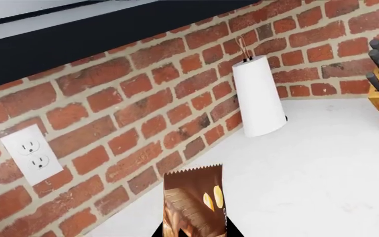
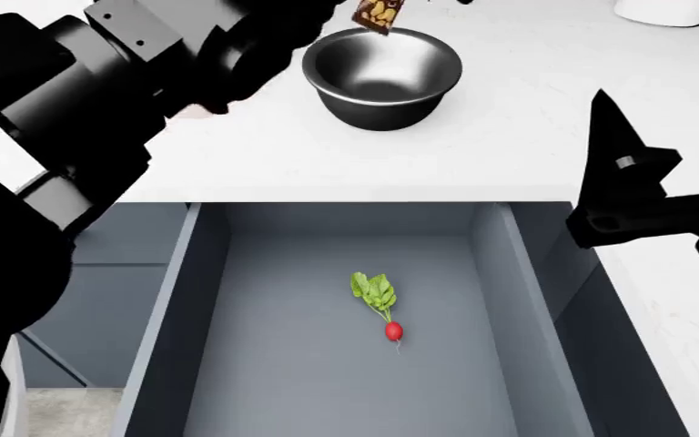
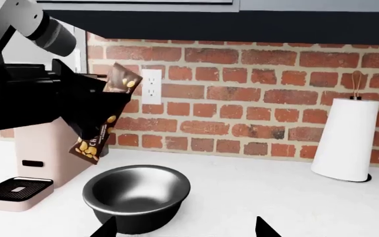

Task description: Place the bar in the bowl and close the drawer.

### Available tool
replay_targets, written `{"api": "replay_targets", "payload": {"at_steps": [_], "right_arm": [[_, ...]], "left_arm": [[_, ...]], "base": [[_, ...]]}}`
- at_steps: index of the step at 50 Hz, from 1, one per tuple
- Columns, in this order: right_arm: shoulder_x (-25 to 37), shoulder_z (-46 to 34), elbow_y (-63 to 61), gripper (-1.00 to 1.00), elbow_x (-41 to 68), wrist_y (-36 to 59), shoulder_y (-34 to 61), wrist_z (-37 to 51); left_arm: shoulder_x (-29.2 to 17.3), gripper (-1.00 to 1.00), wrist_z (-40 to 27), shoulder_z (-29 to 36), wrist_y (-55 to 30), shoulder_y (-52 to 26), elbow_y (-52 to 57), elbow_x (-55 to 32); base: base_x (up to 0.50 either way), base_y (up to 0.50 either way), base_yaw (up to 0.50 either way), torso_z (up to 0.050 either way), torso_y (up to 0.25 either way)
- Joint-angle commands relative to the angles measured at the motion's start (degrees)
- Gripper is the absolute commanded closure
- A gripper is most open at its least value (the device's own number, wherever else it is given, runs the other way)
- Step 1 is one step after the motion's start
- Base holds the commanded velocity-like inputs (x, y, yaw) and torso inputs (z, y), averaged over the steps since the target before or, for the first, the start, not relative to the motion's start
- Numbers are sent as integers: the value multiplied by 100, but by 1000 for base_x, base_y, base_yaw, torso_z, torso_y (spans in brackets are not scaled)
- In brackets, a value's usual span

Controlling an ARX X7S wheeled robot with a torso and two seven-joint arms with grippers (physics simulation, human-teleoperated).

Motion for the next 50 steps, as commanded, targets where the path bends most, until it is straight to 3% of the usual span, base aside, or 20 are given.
{"api": "replay_targets", "payload": {"at_steps": [1, 13, 22, 50], "right_arm": [[-153, 178, -109, -100, -149, -33, -162, -215], [-141, 243, -124, -100, -152, -81, -270, -232], [-173, 257, -100, -100, -257, -106, -351, -312], [-23, 328, -171, -100, -29, -200, -310, -201]], "left_arm": [[137, 100, -6, -178, 74, 201, 301, 198], [137, 100, -95, -189, -1, 279, 269, 362], [137, 100, -167, -199, -94, 342, 215, 499], [137, 100, -446, -206, 248, -54, 81, 547]], "base": [[0, 0, 0, 0, 0], [0, 0, 0, 0, 0], [0, 0, 0, 0, -200], [0, 0, 0, 0, 0]]}}
